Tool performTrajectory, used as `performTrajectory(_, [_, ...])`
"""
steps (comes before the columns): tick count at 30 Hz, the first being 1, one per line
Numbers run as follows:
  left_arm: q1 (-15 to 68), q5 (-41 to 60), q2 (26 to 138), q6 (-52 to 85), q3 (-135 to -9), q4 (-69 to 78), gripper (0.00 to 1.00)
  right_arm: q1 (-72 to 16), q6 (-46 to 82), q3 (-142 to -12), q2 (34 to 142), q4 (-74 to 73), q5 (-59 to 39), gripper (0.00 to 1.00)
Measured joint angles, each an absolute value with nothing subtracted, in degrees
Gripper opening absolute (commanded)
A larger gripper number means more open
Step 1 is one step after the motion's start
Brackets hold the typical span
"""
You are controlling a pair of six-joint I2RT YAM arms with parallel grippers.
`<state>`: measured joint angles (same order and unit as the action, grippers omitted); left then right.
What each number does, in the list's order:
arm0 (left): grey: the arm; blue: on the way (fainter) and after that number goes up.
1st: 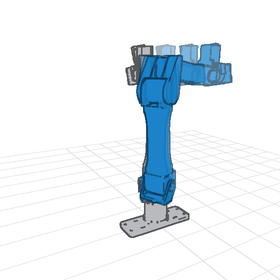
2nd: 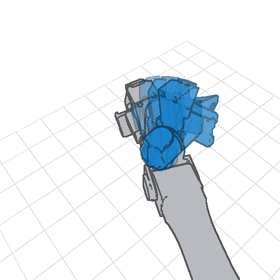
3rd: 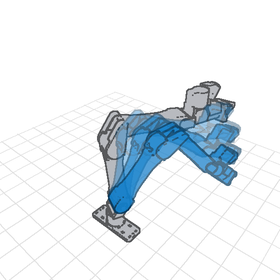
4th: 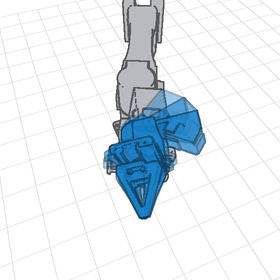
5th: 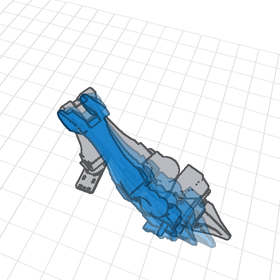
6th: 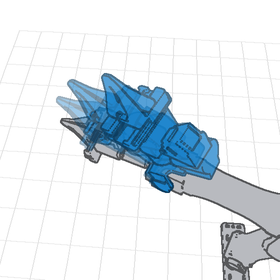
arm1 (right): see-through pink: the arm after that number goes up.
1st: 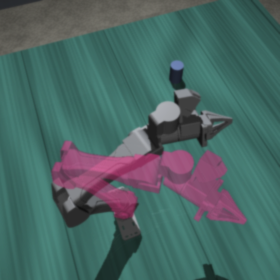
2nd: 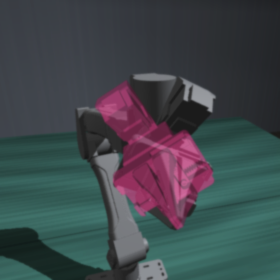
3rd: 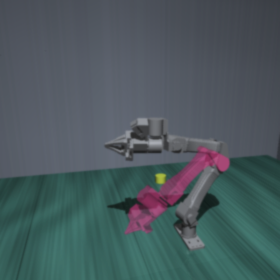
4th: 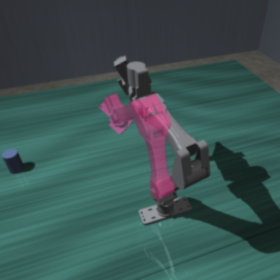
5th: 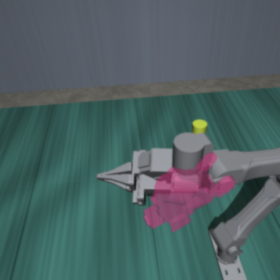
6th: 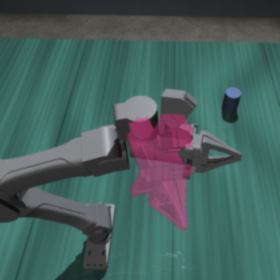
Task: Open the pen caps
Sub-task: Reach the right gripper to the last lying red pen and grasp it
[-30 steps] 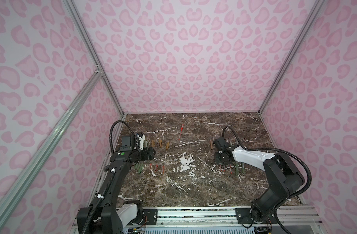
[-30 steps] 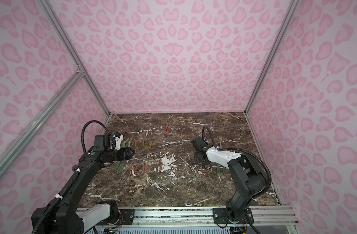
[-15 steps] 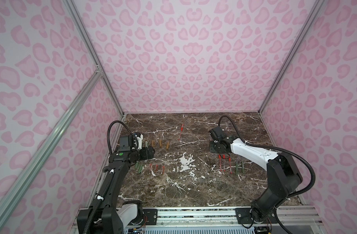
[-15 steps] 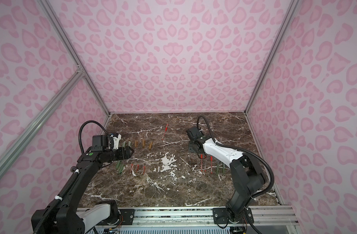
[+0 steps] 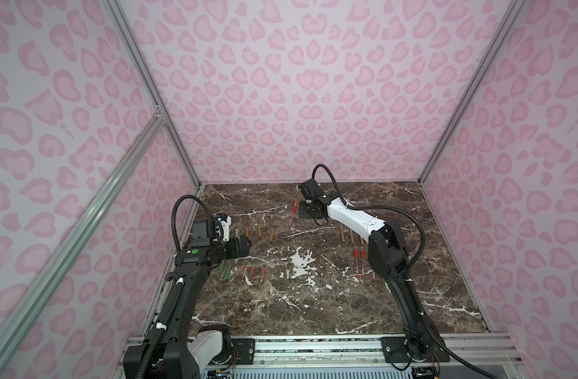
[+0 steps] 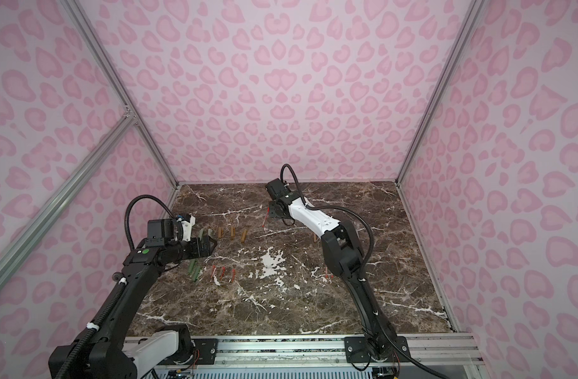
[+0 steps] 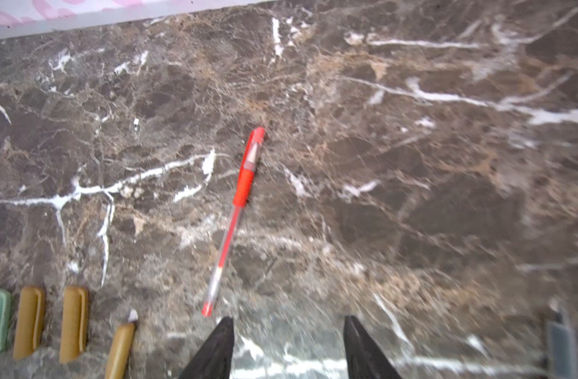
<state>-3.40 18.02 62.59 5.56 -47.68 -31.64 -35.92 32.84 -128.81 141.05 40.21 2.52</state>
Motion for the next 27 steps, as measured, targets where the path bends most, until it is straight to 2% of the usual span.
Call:
performTrajectory(5, [-3.4, 18.0, 62.8, 5.6, -47.9, -31.6, 0.98, -36.0, 33.6, -148.7, 154.4, 45.0, 0.3, 0.47])
performTrajectory(7, [-3.4, 18.0, 62.8, 5.6, -47.9, -31.6, 0.98, -36.1, 34.0, -152.4, 157.4, 45.6, -0.1, 0.47])
performTrajectory(18, [-3.4, 18.2, 64.1, 5.6, -48.3, -31.6, 0.98, -37.8, 35.0, -154.5, 161.3, 44.3, 1.3, 0.44])
performTrajectory(23, [-3.4, 18.2, 64.5, 5.6, -48.5, -31.7, 0.98, -38.1, 34.4, -154.6, 161.7, 44.3, 3.0, 0.33])
performTrajectory(27, [-3.4, 18.2, 64.4, 5.6, -48.6, -31.6, 0.98, -38.2, 33.2, -154.6, 161.8, 44.9, 4.9, 0.28])
